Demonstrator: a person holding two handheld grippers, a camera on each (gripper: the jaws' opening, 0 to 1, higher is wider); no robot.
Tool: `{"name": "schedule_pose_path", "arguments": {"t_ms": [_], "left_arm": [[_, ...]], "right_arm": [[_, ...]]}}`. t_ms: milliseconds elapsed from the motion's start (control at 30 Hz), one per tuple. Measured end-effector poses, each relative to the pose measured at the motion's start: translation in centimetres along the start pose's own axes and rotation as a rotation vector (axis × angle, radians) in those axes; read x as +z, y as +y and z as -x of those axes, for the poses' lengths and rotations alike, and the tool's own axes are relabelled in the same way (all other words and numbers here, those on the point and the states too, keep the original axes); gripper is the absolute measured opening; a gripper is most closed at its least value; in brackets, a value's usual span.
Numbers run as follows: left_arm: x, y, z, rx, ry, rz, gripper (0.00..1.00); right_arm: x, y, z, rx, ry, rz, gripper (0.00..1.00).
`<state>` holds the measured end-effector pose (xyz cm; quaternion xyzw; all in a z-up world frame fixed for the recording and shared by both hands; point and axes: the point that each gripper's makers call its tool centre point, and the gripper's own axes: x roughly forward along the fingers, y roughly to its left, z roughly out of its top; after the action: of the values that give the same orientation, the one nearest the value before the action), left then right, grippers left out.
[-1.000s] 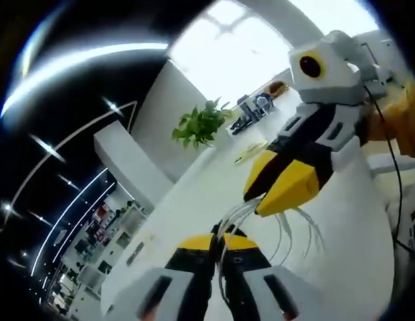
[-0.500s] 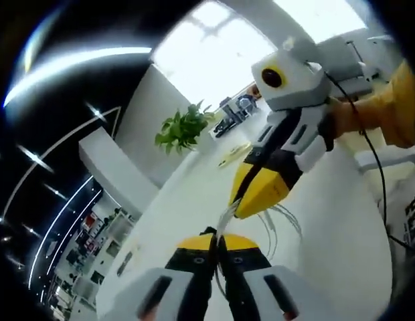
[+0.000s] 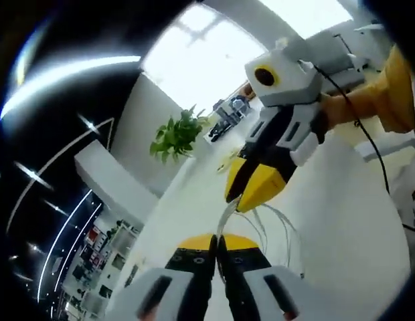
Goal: Peel open the Velcro strap on the desktop, arrange the wired earphones neatly onto it, and close the Velcro strap to secure them.
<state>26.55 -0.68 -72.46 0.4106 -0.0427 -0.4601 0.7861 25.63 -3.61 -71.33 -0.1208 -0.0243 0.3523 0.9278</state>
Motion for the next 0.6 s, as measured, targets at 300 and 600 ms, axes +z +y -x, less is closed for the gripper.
{"name": "schedule_pose_path", "arguments": {"t_ms": [300, 600], "left_arm": [[0.8, -0.3, 0.7, 0.013, -0.021, -0.101, 0.07], [-0.1, 0.0, 0.7, 0.029, 0.0, -0.103, 0.07]], "right_arm": [[0.1, 1.3, -0.3, 0.086, 0.008, -0.029, 0.16], [-0.5, 1.8, 0.2, 0.174, -0.015, -0.2, 0.17]]}}
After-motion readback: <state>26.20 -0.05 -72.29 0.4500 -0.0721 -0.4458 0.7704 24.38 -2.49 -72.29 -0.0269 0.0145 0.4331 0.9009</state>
